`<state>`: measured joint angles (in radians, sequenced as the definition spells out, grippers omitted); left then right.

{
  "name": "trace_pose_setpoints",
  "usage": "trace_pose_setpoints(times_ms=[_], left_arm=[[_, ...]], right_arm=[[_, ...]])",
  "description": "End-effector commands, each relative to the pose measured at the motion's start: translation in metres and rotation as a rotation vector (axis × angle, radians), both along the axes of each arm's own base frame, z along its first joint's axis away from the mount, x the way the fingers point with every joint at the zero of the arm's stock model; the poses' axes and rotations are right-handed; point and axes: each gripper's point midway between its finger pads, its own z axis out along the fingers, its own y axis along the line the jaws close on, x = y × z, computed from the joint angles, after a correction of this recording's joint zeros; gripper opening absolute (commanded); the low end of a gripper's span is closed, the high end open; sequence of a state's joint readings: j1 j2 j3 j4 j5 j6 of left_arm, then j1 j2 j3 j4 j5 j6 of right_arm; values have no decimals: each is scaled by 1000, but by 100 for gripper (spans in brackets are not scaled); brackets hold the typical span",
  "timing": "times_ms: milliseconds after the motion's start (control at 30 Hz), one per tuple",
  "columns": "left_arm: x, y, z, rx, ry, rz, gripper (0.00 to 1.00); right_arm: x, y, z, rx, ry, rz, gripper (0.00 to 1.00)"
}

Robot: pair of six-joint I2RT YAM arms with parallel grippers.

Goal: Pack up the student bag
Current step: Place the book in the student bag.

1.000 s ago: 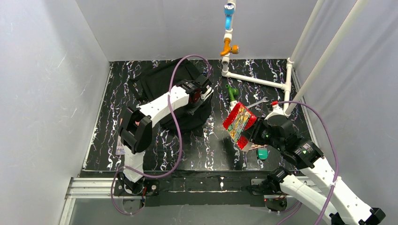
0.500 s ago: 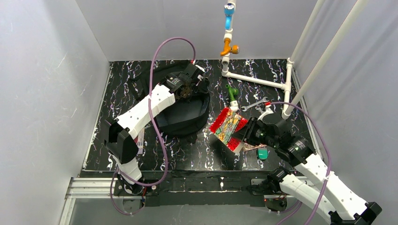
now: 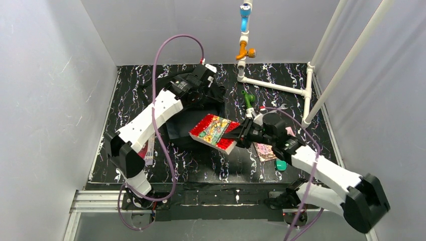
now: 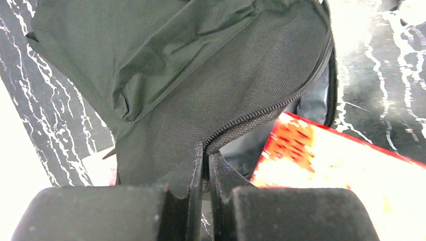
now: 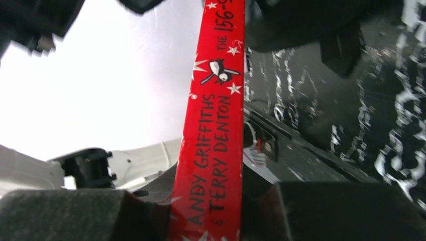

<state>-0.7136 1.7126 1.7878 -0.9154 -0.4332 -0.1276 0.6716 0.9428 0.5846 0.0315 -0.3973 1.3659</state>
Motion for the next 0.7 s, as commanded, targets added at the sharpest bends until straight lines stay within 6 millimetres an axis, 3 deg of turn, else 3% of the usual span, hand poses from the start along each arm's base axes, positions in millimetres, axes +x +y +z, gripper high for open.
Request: trace_pose_setpoints(times_ms=[0, 200, 433, 667], left_arm=[[-18, -1, 83, -225, -166, -50, 0], [-31, -21, 113, -409, -182, -101, 0], [-35, -45, 132, -530, -156, -143, 0], [-45, -65, 125, -611, -62, -175, 0]], right_arm=[[32, 33, 83, 309, -138, 5, 1], [87, 58, 85, 320, -120, -103, 1], [133, 78, 78, 379, -109, -203, 1], [176, 71, 24, 124, -208, -364, 1]])
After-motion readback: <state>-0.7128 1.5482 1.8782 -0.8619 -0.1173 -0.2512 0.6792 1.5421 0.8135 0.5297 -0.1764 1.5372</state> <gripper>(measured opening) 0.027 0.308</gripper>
